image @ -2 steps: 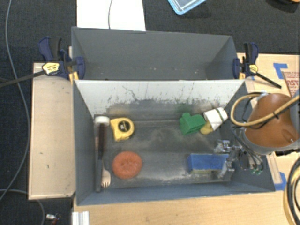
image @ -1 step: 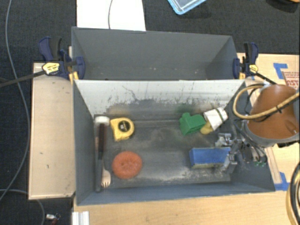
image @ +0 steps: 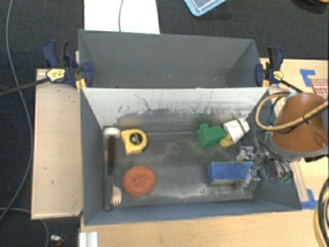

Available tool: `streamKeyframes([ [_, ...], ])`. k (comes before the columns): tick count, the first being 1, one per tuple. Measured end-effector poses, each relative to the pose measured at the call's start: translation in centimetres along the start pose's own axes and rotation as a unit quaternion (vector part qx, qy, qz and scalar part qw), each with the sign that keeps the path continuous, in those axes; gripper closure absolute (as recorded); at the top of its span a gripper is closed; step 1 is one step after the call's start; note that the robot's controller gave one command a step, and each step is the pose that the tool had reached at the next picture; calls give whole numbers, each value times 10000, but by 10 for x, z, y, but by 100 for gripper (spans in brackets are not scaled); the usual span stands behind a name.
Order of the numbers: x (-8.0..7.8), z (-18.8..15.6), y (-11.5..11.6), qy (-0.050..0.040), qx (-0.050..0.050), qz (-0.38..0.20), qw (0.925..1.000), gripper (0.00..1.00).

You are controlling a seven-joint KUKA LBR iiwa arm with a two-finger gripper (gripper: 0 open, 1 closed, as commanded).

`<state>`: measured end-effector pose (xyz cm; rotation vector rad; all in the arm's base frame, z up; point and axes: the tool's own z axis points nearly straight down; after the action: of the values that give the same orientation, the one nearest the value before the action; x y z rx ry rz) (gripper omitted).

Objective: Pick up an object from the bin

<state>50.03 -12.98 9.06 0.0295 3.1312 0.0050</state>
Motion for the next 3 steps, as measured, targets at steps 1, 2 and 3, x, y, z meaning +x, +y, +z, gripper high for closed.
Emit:
streamKeyframes([
  [1,0,0,0,0,0,5,10000,100],
  [2,-18,19,11,-66,18,-3858,9225,100],
  [3,-18,19,11,-65,17,-3851,9229,100],
])
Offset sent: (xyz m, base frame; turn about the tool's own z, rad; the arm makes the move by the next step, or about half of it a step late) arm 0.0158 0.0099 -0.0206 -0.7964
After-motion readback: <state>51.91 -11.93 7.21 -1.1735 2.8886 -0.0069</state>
